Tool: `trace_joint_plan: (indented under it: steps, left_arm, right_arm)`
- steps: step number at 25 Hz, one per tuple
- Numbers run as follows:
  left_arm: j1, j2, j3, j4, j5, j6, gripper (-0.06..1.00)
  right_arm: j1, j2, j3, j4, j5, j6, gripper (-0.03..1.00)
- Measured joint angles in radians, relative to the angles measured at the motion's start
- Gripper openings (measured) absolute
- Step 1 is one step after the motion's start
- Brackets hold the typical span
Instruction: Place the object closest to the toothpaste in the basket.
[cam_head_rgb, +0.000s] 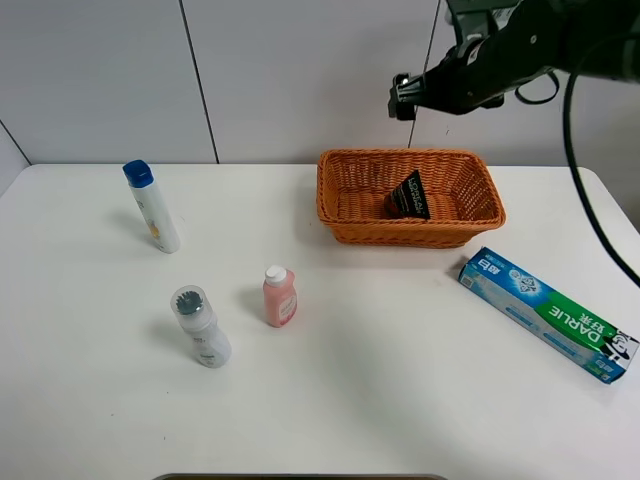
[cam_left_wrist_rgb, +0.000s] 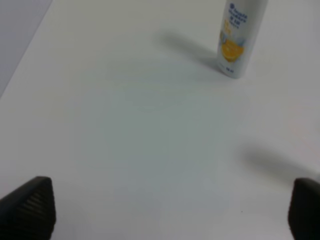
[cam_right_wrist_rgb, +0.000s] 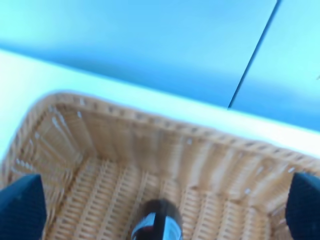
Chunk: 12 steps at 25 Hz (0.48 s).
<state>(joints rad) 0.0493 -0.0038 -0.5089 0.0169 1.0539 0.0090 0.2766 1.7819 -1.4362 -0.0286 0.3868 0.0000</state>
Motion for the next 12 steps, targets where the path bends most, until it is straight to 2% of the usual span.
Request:
trace_joint_plan:
  steps: [7,12]
  left_arm:
    - [0.0,0.0,0.0,0.0,0.0,0.0,0.94]
    - [0.0,0.0,0.0,0.0,0.0,0.0,0.94]
  right_arm:
    - [0.0,-0.218,0.0,-0.033,0.042,0.005,0.99]
    - [0.0,-0.389,0.0,-0.074,0.039,0.007,0.99]
